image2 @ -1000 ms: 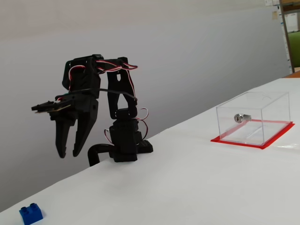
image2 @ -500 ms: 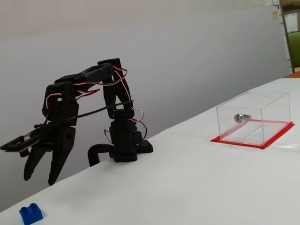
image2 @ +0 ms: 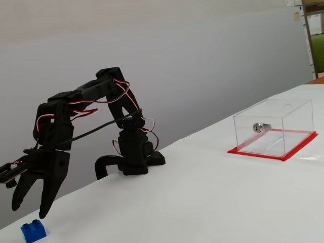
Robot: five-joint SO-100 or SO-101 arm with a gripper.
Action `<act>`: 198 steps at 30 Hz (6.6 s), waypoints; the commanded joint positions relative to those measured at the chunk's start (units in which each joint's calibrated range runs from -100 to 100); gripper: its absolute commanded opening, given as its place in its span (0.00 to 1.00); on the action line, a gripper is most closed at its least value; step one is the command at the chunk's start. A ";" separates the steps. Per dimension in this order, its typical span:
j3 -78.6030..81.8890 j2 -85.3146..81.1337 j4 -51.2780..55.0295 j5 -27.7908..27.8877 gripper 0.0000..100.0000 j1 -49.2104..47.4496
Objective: Pick the blue lego brick and place it into the transparent box
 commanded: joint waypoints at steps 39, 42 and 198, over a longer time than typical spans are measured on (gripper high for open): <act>-2.02 9.23 -5.31 4.69 0.34 3.93; -0.57 8.97 -5.40 4.75 0.34 4.00; 27.37 -47.20 -8.62 -1.05 0.04 -142.39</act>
